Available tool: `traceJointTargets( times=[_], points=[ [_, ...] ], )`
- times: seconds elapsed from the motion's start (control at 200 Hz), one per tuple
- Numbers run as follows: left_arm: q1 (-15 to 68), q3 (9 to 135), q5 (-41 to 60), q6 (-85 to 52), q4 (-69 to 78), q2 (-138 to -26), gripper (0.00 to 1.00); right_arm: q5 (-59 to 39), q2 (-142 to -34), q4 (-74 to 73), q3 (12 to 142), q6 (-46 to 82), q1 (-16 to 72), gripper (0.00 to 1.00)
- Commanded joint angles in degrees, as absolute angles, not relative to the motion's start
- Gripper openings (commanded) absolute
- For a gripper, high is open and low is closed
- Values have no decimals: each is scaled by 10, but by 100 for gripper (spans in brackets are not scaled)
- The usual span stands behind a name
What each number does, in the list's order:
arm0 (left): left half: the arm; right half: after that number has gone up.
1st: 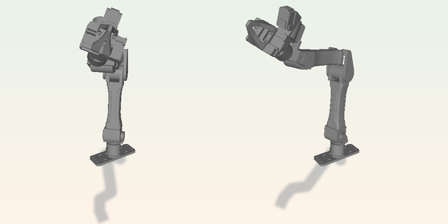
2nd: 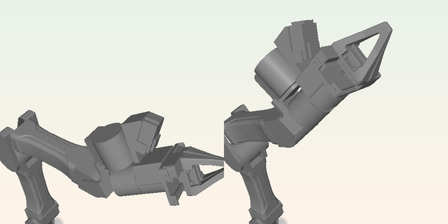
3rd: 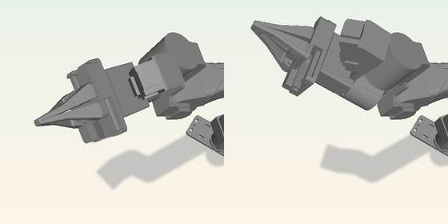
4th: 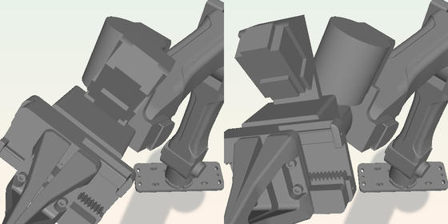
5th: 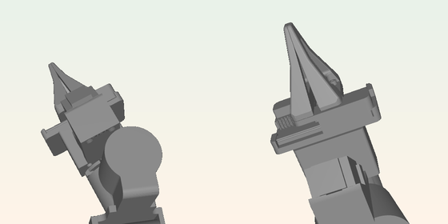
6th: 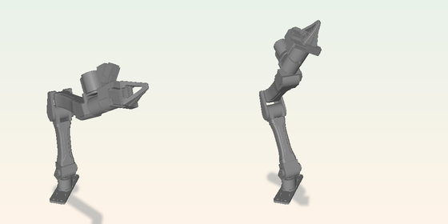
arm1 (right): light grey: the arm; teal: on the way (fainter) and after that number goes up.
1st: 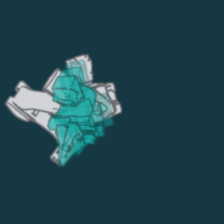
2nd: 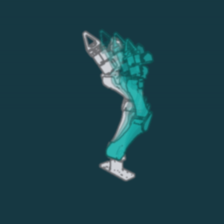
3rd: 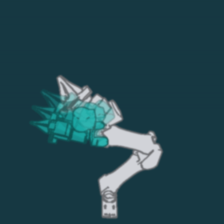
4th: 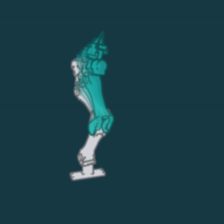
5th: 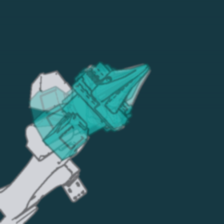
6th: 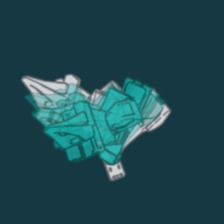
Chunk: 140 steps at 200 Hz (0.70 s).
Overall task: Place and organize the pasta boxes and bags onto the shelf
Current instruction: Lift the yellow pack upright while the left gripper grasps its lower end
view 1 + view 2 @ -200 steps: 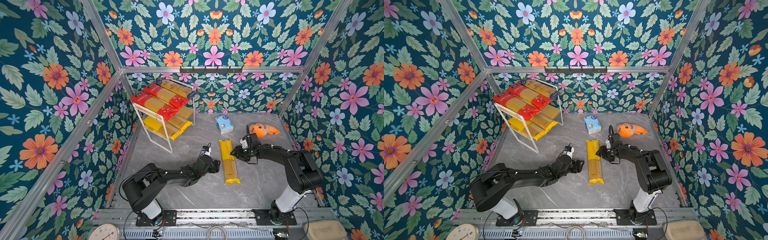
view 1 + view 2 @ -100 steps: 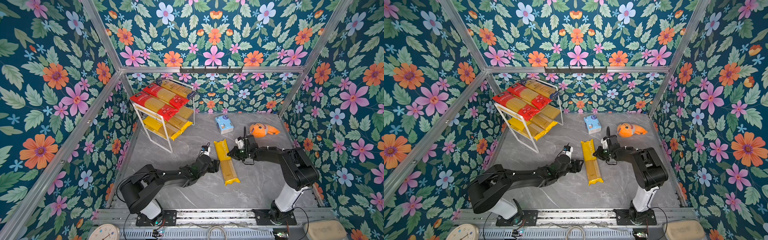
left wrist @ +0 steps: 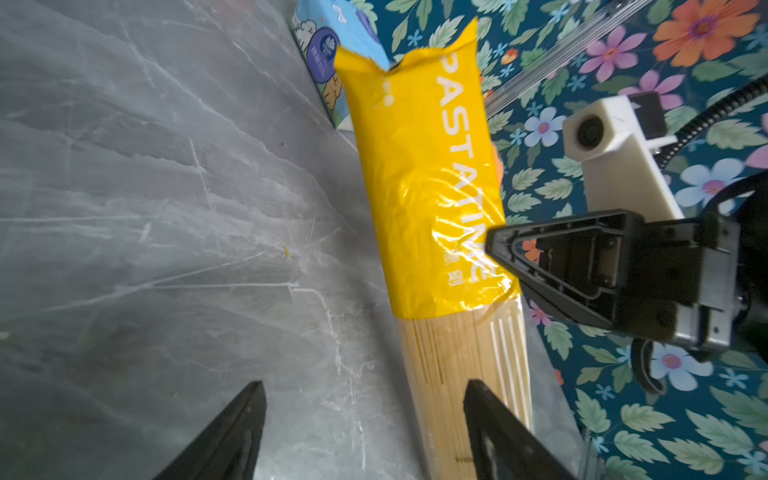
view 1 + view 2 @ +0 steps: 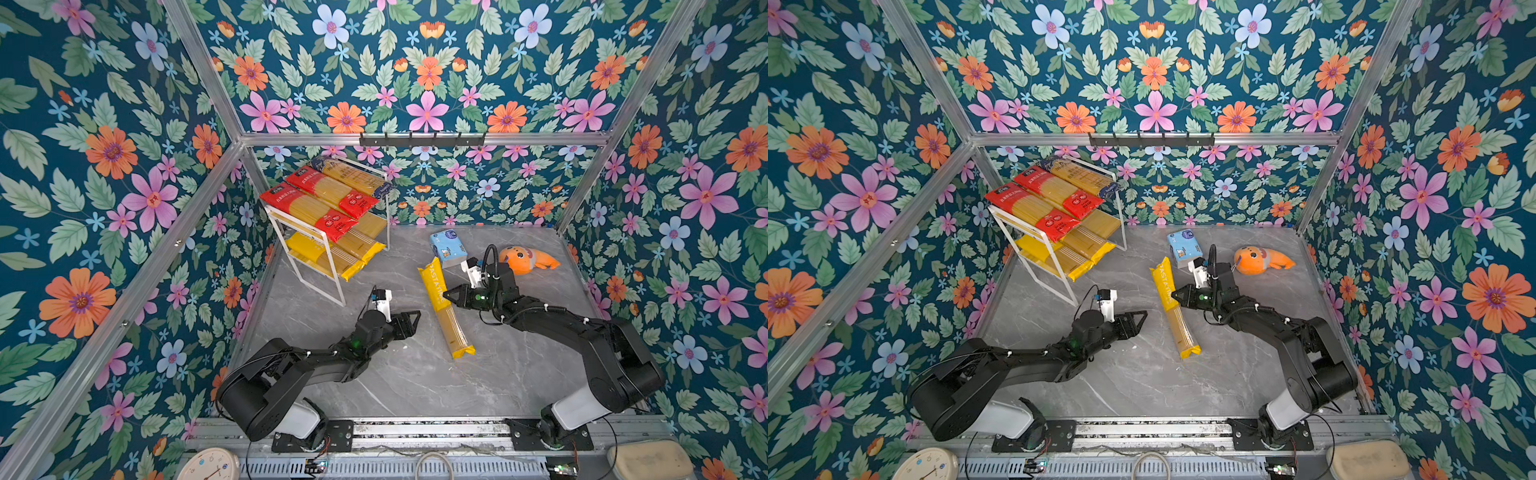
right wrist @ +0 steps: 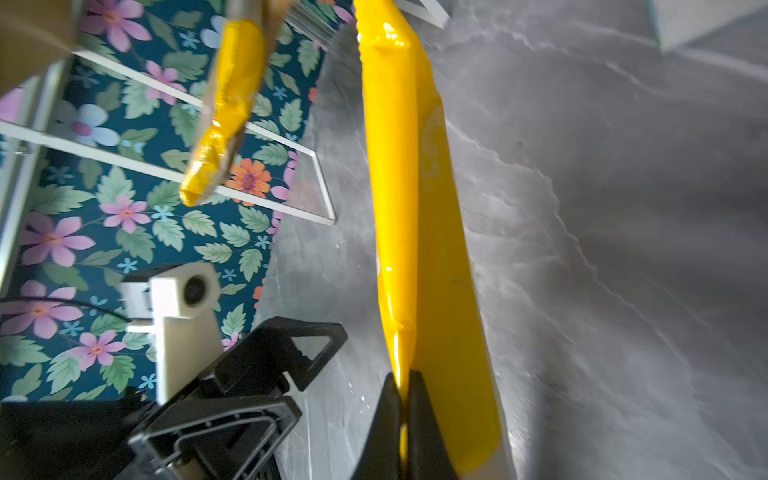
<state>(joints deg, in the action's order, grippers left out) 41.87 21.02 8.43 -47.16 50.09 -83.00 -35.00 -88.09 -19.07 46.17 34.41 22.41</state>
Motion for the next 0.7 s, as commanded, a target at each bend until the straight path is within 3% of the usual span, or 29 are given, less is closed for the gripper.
traceJointTargets(
  times=[0.0,0.39,0.695],
  points=[
    [414,207,150,-489,615,-830,79,-394,-860,-332,464,368,226,0],
    [379,227,294,-524,811,-889,87,-492,-826,-445,507,428,251,0],
    [373,279,381,-547,882,-914,78,-529,-796,-461,512,450,270,0]
  ],
)
